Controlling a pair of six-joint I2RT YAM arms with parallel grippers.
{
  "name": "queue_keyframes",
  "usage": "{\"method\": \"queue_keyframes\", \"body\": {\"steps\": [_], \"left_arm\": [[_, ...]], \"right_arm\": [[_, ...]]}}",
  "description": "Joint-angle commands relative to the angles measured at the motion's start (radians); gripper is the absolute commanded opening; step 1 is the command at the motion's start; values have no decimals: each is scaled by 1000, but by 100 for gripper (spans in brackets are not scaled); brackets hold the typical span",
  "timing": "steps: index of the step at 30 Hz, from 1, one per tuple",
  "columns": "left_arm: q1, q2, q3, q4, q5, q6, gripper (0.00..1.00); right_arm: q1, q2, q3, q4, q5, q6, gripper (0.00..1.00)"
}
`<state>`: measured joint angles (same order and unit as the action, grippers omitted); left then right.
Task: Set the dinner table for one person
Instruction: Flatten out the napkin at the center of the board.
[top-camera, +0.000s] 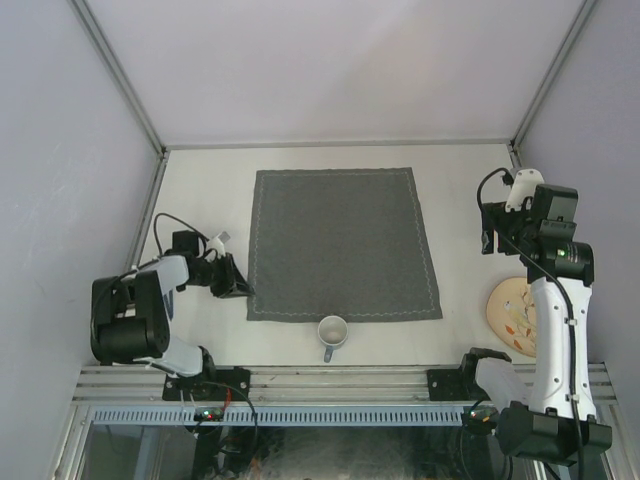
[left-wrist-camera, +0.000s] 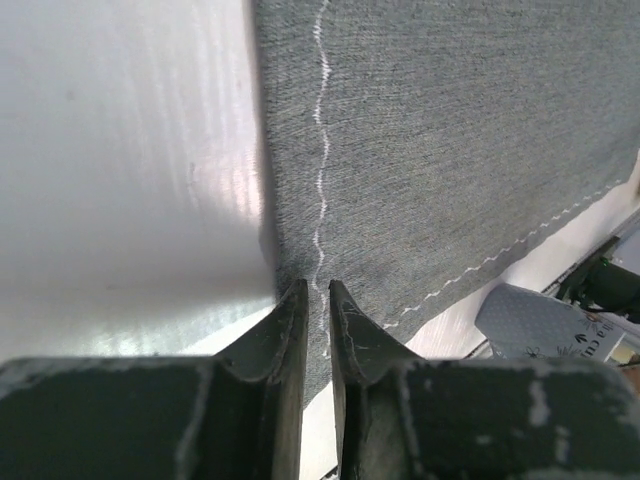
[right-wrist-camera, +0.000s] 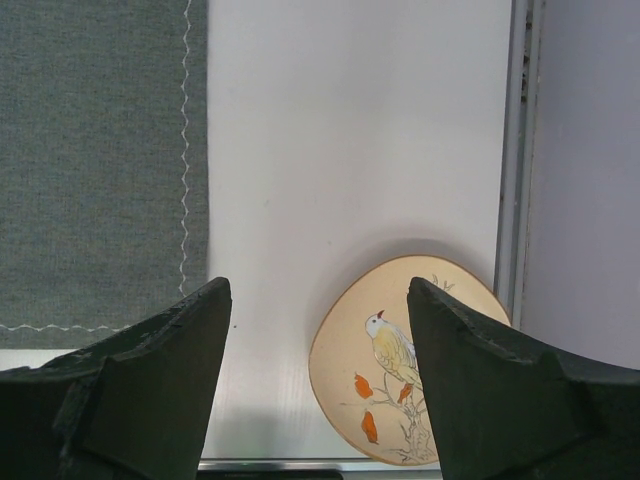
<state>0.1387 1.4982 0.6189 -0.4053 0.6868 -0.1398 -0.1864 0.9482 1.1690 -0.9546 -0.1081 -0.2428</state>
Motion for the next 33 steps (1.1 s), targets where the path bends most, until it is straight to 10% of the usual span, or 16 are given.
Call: {"method": "queue_keyframes", "body": {"steps": [1, 27, 33], "left_arm": [[31, -77, 3, 5, -66, 10, 19], [51, -447, 54, 72, -391, 109, 23], [68, -459, -1, 142, -414, 84, 23]], "right_arm": [[14, 1, 37, 5, 22, 25, 71], [60, 65, -73, 57, 5, 31, 72], [174, 149, -119, 27, 216, 19, 72]]}}
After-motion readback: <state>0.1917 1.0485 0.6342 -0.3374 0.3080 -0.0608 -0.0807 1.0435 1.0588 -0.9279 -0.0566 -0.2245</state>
